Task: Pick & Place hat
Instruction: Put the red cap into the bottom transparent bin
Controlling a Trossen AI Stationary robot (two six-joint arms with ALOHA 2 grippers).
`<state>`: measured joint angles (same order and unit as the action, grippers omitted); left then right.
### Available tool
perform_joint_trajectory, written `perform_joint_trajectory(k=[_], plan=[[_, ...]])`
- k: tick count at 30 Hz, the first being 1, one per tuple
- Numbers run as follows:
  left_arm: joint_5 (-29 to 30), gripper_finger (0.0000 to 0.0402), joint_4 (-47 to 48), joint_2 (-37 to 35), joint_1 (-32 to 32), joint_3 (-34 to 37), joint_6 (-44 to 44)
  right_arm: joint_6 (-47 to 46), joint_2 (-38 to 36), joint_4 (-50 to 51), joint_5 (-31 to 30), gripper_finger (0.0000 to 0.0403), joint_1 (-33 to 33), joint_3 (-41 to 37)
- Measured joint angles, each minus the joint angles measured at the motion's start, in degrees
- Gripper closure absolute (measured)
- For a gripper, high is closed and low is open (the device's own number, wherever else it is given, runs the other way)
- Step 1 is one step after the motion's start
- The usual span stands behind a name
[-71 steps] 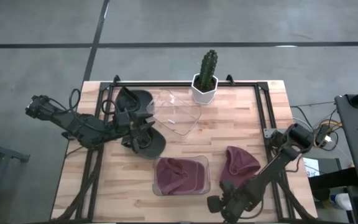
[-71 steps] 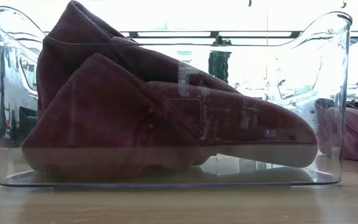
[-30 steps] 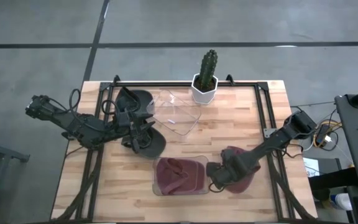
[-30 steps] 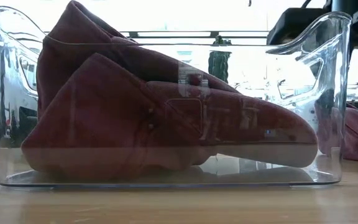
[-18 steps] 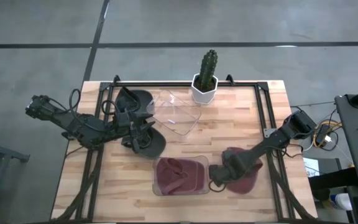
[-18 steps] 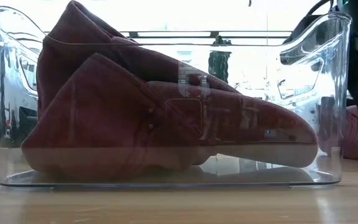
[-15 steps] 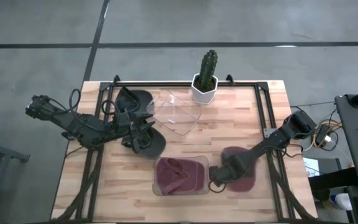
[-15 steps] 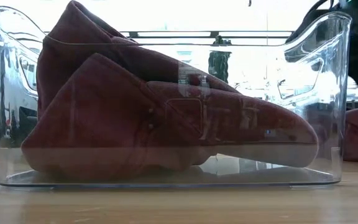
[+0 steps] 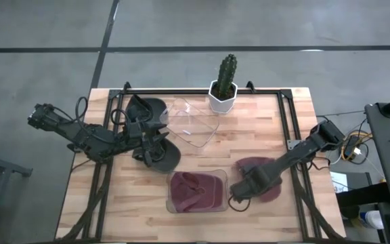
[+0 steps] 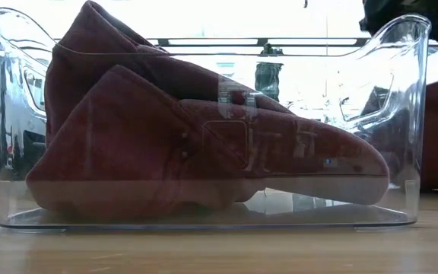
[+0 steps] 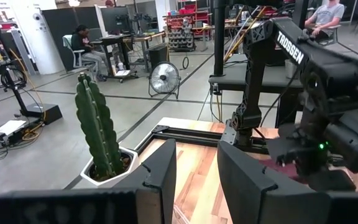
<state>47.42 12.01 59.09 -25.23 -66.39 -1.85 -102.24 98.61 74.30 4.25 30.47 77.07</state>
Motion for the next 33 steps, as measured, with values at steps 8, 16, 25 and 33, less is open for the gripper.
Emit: perform_joint_trajectory(k=[8,16,25,33], plan=[[0.0,0.0291,0.0,0.0,0.0,0.0,0.0,8.9,0.0,5.1,-11.0,0.0393,0.0,9.3],[0.0,0.0291,0.0,0.0,0.0,0.0,1.7,19.9,0.0,4.3,-22.2,0.0392,0.3,15.4],[0.0,0.0291,0.0,-0.1,0.0,0.0,1.8,40.2,0.1,-7.9,-30.3,0.0391,0.2,21.6],[0.0,0.0291,0.0,-0.1,0.0,-0.1,-7.1,57.9,0.4,-18.7,-30.1,0.0391,0.1,22.1]])
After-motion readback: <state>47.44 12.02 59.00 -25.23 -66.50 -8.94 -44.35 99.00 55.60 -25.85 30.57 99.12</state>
